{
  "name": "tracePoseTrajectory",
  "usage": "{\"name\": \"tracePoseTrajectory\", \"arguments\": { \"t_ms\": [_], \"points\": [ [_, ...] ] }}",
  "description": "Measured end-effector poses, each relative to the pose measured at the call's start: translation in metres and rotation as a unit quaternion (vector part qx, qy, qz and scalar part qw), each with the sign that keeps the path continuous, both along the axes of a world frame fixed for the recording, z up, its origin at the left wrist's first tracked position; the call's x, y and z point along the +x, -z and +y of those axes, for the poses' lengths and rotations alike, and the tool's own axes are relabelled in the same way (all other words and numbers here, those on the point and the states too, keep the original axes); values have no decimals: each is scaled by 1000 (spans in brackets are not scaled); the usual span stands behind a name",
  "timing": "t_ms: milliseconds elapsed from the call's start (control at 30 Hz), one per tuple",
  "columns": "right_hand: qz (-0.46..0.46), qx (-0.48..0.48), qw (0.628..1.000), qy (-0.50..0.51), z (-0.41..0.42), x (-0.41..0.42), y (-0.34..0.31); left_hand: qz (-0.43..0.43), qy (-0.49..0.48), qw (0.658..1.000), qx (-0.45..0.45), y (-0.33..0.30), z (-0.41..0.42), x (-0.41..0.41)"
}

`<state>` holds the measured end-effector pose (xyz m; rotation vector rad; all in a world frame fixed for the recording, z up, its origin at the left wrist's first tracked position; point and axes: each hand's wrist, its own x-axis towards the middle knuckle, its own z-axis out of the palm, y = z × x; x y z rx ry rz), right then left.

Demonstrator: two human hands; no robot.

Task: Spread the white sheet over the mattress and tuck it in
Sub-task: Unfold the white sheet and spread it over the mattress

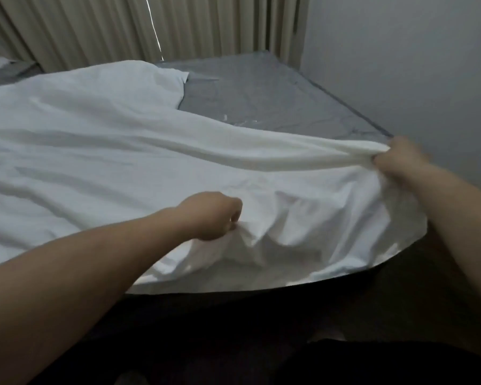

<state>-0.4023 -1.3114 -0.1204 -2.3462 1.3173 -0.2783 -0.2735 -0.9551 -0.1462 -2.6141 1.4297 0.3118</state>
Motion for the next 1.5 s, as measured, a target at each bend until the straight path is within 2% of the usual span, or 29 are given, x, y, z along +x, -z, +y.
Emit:
{"name": "tracePoseTrajectory", "arguments": {
  "t_ms": [67,100,167,200,233,267,333,367,533,633,700,800,900,967,1067,1200,1333,1400,1467,1500],
  "points": [
    [-25,-141,987,73,7,8,-6,41,-66,981,-178,-32,-11,8],
    [-44,-170,983,59,18,14,-8,72,-105,953,-274,-48,-17,11],
    [-63,-175,982,-41,49,32,-9,188,-173,871,-419,-69,-23,15],
    [-57,-162,980,-105,67,43,-6,252,-189,841,-440,-72,-25,15],
    [-41,-136,976,-162,87,54,-3,288,-184,839,-424,-70,-24,15],
    [-25,-110,970,-214,111,63,3,272,-161,875,-367,-63,-21,13],
    [-15,-101,948,-300,156,77,20,146,-97,960,-219,-41,-6,6],
    [-11,-102,938,-331,178,80,27,88,-77,978,-171,-28,5,2],
    [0,-67,925,-374,237,92,57,0,-117,993,-17,24,78,-7],
    [43,-63,911,-405,249,94,70,-36,-128,991,-23,44,107,-2],
    [46,-47,911,-407,245,94,77,-19,-133,990,-37,42,111,2],
    [14,6,911,-412,228,85,73,59,-122,991,-23,18,107,8],
    [27,-23,892,-451,206,63,72,140,-149,976,-76,-12,112,19],
    [50,-87,894,-436,195,49,77,220,-208,938,-167,-27,119,26],
    [54,-124,922,-362,182,39,86,325,-255,874,-256,-44,124,31],
    [-13,-60,961,-268,154,30,71,401,-325,809,-281,-58,132,31],
    [-158,-71,965,-196,126,18,28,503,-342,768,-200,-61,148,45],
    [-214,-65,963,-151,114,10,10,536,-324,773,-98,-59,147,45],
    [-189,-86,967,-147,110,2,7,527,-316,788,48,-50,140,36],
    [-113,-106,969,-194,107,-1,11,508,-305,797,117,-43,133,27]
  ]
}}
